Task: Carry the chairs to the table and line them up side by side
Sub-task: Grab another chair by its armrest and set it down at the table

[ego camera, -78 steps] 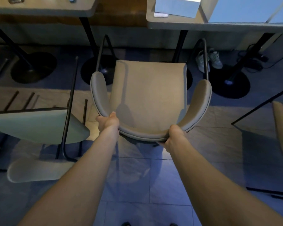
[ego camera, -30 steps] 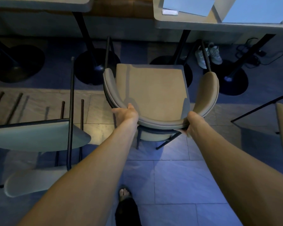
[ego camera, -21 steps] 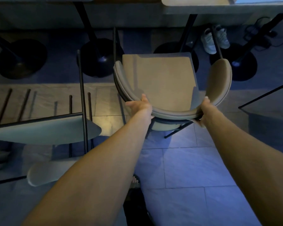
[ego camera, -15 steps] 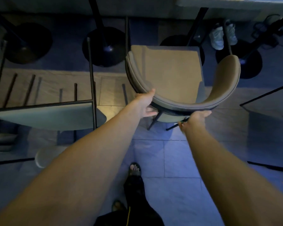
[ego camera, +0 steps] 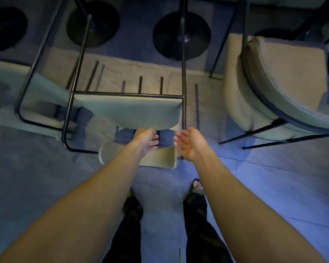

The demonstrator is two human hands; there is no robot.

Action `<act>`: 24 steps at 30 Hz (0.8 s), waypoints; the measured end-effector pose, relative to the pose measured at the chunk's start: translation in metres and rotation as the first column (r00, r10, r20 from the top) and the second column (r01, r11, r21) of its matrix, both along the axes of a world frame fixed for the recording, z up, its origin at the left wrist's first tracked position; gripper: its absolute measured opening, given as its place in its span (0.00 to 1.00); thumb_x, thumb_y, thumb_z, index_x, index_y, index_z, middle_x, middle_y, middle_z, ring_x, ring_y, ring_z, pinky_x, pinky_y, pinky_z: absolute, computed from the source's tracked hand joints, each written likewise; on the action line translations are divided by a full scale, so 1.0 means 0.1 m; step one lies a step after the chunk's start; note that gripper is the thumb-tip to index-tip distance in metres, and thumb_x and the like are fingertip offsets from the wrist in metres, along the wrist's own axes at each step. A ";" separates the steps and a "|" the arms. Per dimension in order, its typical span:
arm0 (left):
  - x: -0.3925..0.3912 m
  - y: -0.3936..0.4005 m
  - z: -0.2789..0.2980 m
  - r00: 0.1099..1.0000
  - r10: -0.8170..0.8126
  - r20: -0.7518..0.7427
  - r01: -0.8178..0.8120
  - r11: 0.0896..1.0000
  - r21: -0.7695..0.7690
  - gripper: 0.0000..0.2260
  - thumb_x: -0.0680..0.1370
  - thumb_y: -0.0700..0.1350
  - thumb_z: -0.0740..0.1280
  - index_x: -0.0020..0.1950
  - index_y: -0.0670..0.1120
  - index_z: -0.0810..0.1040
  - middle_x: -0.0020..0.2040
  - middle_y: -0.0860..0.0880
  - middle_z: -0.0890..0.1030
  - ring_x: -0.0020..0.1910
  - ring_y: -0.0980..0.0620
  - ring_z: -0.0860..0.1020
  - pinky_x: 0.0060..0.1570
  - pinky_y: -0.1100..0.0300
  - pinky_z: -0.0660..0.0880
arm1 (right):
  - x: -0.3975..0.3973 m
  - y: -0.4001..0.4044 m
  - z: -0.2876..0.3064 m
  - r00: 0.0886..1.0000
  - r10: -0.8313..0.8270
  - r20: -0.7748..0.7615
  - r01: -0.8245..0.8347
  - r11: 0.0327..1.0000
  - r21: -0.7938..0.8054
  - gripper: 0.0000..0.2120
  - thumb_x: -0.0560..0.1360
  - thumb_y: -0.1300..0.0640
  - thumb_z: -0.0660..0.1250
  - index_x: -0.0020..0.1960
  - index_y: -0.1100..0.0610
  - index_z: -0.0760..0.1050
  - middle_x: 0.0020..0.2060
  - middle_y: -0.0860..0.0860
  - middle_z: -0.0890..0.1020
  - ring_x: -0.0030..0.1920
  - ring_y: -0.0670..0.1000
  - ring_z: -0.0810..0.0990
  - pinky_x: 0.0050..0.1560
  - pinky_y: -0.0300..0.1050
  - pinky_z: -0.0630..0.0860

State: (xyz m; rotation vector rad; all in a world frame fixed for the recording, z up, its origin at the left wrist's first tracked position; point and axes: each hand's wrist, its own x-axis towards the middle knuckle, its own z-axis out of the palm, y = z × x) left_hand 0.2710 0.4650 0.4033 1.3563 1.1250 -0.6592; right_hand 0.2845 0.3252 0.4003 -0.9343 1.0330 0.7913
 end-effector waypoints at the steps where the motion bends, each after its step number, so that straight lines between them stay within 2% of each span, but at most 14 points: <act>1: -0.10 0.20 -0.15 1.000 0.023 -0.015 -0.023 1.000 0.000 0.11 0.84 0.47 0.54 0.47 0.46 0.72 0.42 0.50 0.76 0.43 0.51 0.77 0.49 0.55 0.73 | -0.07 0.16 -0.13 1.000 0.017 -0.005 -0.017 1.000 -0.015 0.13 0.84 0.51 0.52 0.44 0.54 0.69 0.41 0.50 0.77 0.38 0.48 0.76 0.39 0.40 0.72; 4: -0.41 0.75 -0.60 0.994 0.092 -0.065 -0.093 0.996 -0.011 0.12 0.84 0.48 0.55 0.42 0.48 0.71 0.41 0.51 0.76 0.37 0.54 0.75 0.39 0.59 0.72 | -0.27 0.66 -0.57 0.998 0.048 -0.045 -0.048 0.999 0.006 0.12 0.84 0.51 0.54 0.45 0.54 0.70 0.42 0.50 0.78 0.40 0.48 0.78 0.39 0.42 0.73; 6: -0.60 1.04 -0.91 0.986 0.116 -0.117 -0.121 0.992 -0.043 0.11 0.83 0.49 0.55 0.43 0.48 0.71 0.44 0.51 0.76 0.38 0.55 0.74 0.39 0.61 0.72 | -0.38 0.92 -0.90 0.995 0.022 -0.095 -0.017 0.999 0.048 0.13 0.84 0.51 0.54 0.45 0.55 0.71 0.42 0.51 0.79 0.41 0.49 0.78 0.40 0.43 0.73; 9: -0.87 1.37 -1.46 0.967 0.184 -0.176 -0.200 0.977 -0.078 0.12 0.83 0.52 0.57 0.54 0.45 0.73 0.48 0.49 0.77 0.42 0.53 0.76 0.46 0.56 0.73 | -0.56 1.22 -1.52 0.985 0.014 -0.174 -0.006 0.999 0.045 0.13 0.84 0.51 0.55 0.44 0.55 0.70 0.43 0.51 0.78 0.41 0.49 0.78 0.40 0.43 0.75; 12: -0.97 1.57 -2.06 0.945 0.262 -0.194 -0.279 0.958 -0.068 0.20 0.82 0.56 0.59 0.68 0.44 0.70 0.54 0.48 0.76 0.51 0.50 0.76 0.48 0.55 0.73 | -0.71 1.38 -2.16 0.971 0.023 -0.238 -0.016 0.999 0.029 0.14 0.83 0.48 0.55 0.43 0.55 0.70 0.44 0.51 0.79 0.41 0.50 0.79 0.37 0.44 0.78; 14: -0.98 1.63 -2.44 0.938 0.281 -0.205 -0.300 0.951 -0.070 0.24 0.81 0.58 0.59 0.71 0.44 0.69 0.56 0.48 0.74 0.53 0.50 0.75 0.45 0.57 0.74 | -0.79 1.44 -2.55 0.963 0.015 -0.270 -0.013 1.000 0.009 0.14 0.83 0.47 0.57 0.44 0.56 0.69 0.44 0.52 0.79 0.41 0.51 0.79 0.38 0.46 0.78; 16: -0.99 1.64 -2.78 0.925 0.299 -0.236 -0.319 0.946 -0.053 0.25 0.80 0.60 0.60 0.70 0.45 0.69 0.57 0.49 0.74 0.53 0.51 0.74 0.45 0.58 0.74 | -0.86 1.45 -2.92 0.956 -0.007 -0.292 0.003 1.000 -0.014 0.14 0.82 0.47 0.59 0.46 0.57 0.69 0.47 0.54 0.79 0.46 0.53 0.79 0.41 0.48 0.78; 18: -1.03 1.64 -3.12 0.907 0.318 -0.276 -0.341 0.939 -0.039 0.27 0.79 0.62 0.61 0.71 0.47 0.69 0.58 0.48 0.73 0.55 0.51 0.75 0.49 0.57 0.73 | -0.93 1.45 -3.28 0.947 -0.041 -0.320 0.039 0.999 -0.014 0.14 0.81 0.48 0.60 0.47 0.59 0.70 0.51 0.55 0.79 0.53 0.56 0.78 0.44 0.51 0.78; 21: -1.13 1.61 -3.59 0.877 0.340 -0.339 -0.369 0.929 -0.023 0.30 0.77 0.63 0.63 0.74 0.49 0.67 0.69 0.46 0.72 0.66 0.48 0.73 0.59 0.56 0.72 | -1.02 1.41 -3.76 0.926 -0.116 -0.359 0.114 0.993 -0.026 0.16 0.80 0.46 0.62 0.57 0.59 0.68 0.58 0.58 0.75 0.61 0.59 0.75 0.52 0.56 0.76; 24: -1.18 1.56 -3.96 0.849 0.389 -0.359 -0.425 0.905 -0.024 0.32 0.75 0.64 0.66 0.75 0.50 0.65 0.75 0.45 0.65 0.72 0.46 0.67 0.67 0.53 0.68 | -1.07 1.39 -4.14 0.898 -0.185 -0.398 0.195 0.981 -0.015 0.24 0.78 0.43 0.66 0.64 0.57 0.63 0.65 0.60 0.71 0.67 0.61 0.72 0.49 0.64 0.75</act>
